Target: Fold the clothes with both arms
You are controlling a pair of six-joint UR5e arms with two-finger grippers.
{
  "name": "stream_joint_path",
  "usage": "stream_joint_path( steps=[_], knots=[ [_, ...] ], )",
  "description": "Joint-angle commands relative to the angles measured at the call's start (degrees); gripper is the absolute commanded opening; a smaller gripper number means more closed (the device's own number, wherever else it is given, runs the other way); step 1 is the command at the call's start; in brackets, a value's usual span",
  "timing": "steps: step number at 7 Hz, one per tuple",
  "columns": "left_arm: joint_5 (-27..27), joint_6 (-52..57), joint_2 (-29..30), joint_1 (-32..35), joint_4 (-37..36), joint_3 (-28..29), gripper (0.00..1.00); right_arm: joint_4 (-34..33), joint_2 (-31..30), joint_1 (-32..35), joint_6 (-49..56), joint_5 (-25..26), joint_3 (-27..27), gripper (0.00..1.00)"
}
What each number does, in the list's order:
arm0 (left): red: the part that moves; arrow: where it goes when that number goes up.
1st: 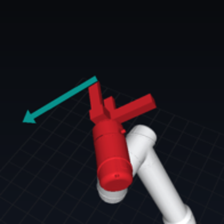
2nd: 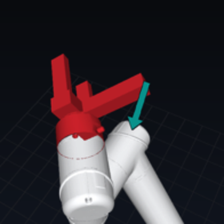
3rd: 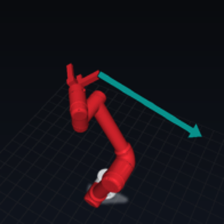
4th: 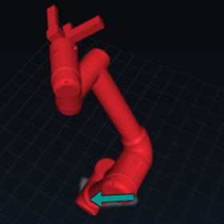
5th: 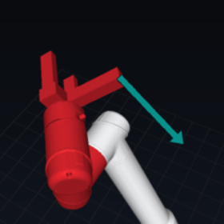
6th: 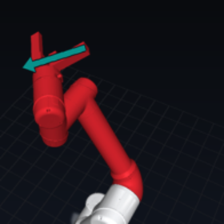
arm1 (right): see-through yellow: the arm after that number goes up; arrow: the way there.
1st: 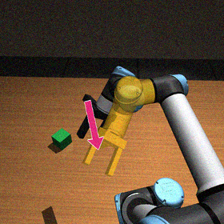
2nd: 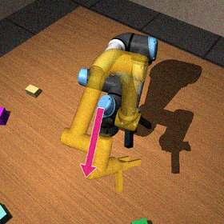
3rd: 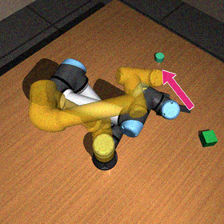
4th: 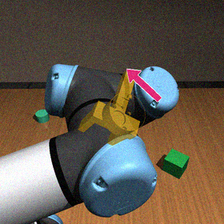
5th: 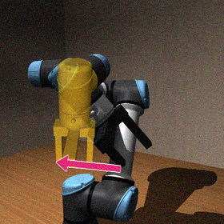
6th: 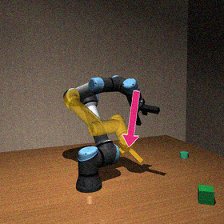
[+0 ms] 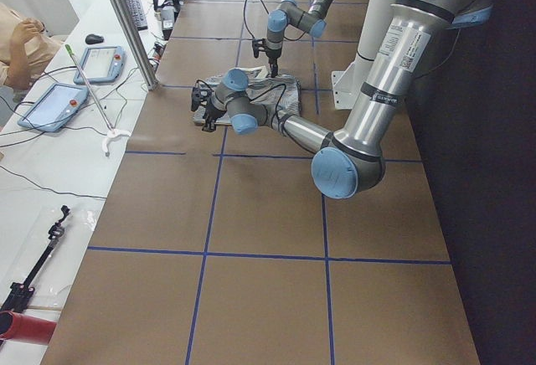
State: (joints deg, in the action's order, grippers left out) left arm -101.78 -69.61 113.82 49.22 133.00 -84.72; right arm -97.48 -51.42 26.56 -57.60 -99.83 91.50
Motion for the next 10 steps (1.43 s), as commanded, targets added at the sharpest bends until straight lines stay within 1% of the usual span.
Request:
stream_joint_path(
  steps=[1, 2, 3, 4, 5, 6, 7, 8, 9, 10],
  knots=[
    [0.0, 0.0, 0.0, 0.0, 0.0, 0.0, 0.58, -0.4, -1.8, 1.3, 1.9, -1.0, 2.4, 1.0],
    [0.0, 0.0, 0.0, 0.0, 0.0, -0.1, 0.57, -0.3, -0.7, 1.5, 1.9, -0.8, 2.2, 1.0],
    [-0.1, 0.0, -0.1, 0.1, 0.0, -0.4, 0.57, -0.3, 1.8, 2.3, 1.7, -0.8, 1.6, 1.0],
    [-0.1, 0.0, -0.1, 0.1, 0.0, -0.8, 0.58, -0.1, 5.3, 2.4, 1.2, -0.8, -1.1, 1.0],
    [-0.1, 0.0, -0.4, 0.1, 0.0, -0.8, 0.57, 0.4, 9.2, 2.4, 0.7, -0.7, -6.0, 1.0],
    [-0.1, 0.0, -0.4, 0.1, 0.1, -0.8, 0.58, 0.5, 11.9, 2.4, 0.4, -0.6, -9.4, 1.0],
    [-0.1, 0.0, -0.4, 0.1, 0.1, -0.9, 0.58, 1.5, 13.2, 2.3, -0.5, -0.6, -12.2, 1.0],
    [-0.1, 0.0, -0.4, 0.0, 0.1, -0.9, 0.58, 5.4, 13.3, 2.3, -0.6, -0.5, -14.9, 1.0],
    [-0.1, 0.0, -0.4, 0.0, 0.1, -1.0, 0.58, 8.0, 14.1, 2.2, -1.4, -0.5, -17.7, 1.0],
    [-0.1, 0.0, -0.5, 0.1, 0.0, -1.1, 0.58, 8.0, 14.4, 2.2, -1.5, -0.5, -18.2, 1.0]
  ],
)
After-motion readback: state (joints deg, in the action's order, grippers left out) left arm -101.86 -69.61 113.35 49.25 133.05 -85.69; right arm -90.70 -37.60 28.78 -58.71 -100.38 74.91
